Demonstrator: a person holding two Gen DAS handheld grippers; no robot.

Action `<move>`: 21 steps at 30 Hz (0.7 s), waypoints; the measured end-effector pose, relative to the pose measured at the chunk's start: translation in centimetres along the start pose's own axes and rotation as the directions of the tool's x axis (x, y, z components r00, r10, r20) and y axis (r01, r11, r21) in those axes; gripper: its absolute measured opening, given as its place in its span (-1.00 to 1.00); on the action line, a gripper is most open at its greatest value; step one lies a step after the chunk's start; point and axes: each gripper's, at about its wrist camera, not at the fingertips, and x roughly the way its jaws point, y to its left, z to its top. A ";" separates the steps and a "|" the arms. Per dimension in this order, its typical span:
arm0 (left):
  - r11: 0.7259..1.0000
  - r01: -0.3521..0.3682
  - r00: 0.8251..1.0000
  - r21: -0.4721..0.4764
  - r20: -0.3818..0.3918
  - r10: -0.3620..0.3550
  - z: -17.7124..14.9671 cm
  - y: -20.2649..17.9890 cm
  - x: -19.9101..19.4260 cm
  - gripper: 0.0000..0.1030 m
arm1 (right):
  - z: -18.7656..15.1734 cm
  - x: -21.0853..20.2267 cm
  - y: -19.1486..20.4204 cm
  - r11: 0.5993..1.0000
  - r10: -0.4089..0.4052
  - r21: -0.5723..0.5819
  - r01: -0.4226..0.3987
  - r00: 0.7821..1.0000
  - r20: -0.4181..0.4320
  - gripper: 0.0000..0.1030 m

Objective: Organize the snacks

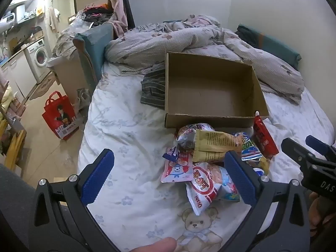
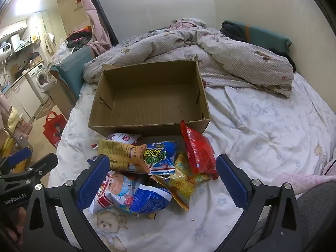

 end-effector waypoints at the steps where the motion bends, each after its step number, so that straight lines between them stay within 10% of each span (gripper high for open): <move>1: 1.000 0.000 1.000 0.000 -0.001 0.000 0.0 0.0 0.0 1.00 | -0.1 0.0 0.0 1.000 0.001 0.002 -0.001 1.000 -0.003 1.00; 21: 1.000 -0.006 1.000 0.000 -0.001 0.006 0.2 0.1 0.0 1.00 | -0.1 0.4 -0.1 1.000 0.001 0.015 -0.001 1.000 -0.013 1.00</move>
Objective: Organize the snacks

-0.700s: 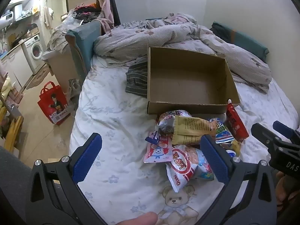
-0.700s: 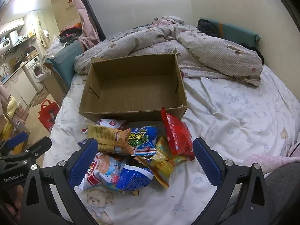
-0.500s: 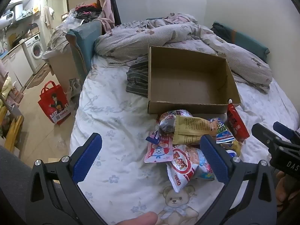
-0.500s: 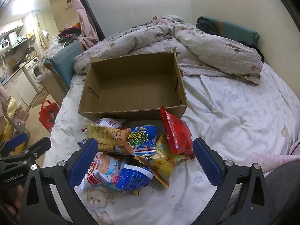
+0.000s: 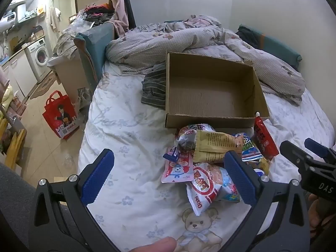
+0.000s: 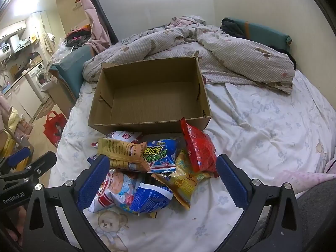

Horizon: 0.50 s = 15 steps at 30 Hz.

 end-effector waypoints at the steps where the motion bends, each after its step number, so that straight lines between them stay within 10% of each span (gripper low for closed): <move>1: 1.000 0.000 1.000 0.000 0.000 0.000 0.0 0.0 0.0 1.00 | 0.0 0.0 0.0 1.000 -0.001 0.000 0.001 1.000 -0.001 1.00; 15: 1.000 -0.003 1.000 0.003 0.010 0.003 0.2 -0.2 -0.2 1.00 | -0.1 0.0 -0.1 1.000 0.000 0.003 0.000 1.000 0.000 1.00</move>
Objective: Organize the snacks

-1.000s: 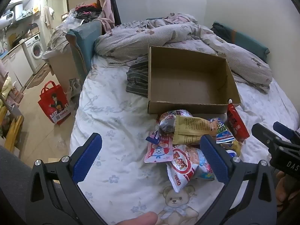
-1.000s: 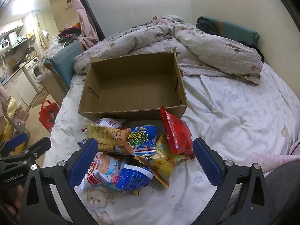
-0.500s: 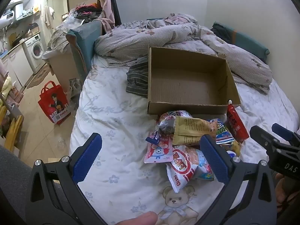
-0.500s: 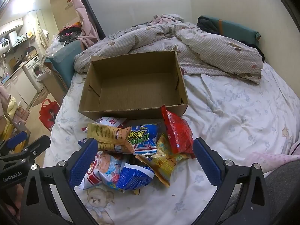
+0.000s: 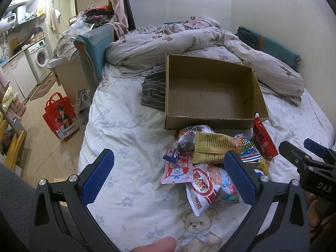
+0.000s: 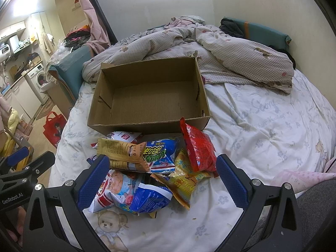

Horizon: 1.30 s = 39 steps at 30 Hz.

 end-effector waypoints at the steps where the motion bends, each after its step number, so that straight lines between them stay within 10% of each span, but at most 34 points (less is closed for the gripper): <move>1: 1.000 0.000 1.000 0.000 0.000 0.000 0.0 0.0 0.0 1.00 | 0.0 0.0 0.0 1.000 0.000 0.000 0.000 1.000 0.000 1.00; 39: 1.000 -0.002 1.000 0.004 0.008 0.002 0.2 0.0 -0.3 1.00 | -0.2 0.2 -0.1 1.000 0.005 0.006 -0.005 1.000 -0.003 1.00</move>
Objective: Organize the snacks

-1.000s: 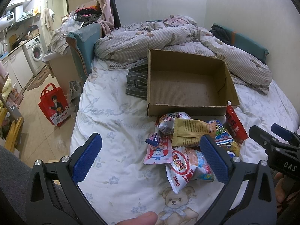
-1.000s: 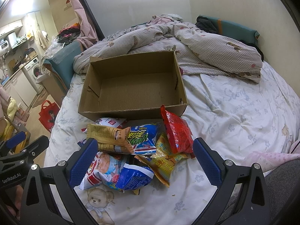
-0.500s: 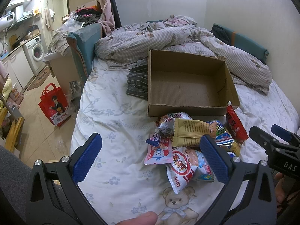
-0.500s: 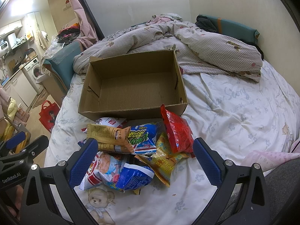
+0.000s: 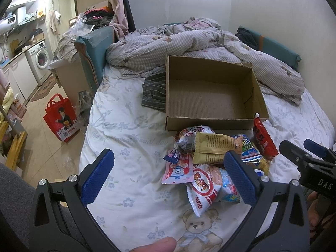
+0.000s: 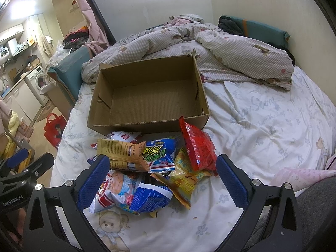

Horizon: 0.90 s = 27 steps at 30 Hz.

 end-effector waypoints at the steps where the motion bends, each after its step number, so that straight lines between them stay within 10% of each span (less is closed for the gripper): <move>1: 1.000 0.000 1.000 -0.001 0.001 0.000 0.1 0.0 0.0 1.00 | 0.0 0.0 0.0 1.000 0.000 -0.001 0.000 1.000 0.000 1.00; 27: 0.998 -0.048 0.994 -0.027 -0.095 0.045 0.3 1.9 1.6 1.00 | 0.4 0.7 -2.3 0.996 -0.018 0.091 0.024 0.998 -0.066 1.00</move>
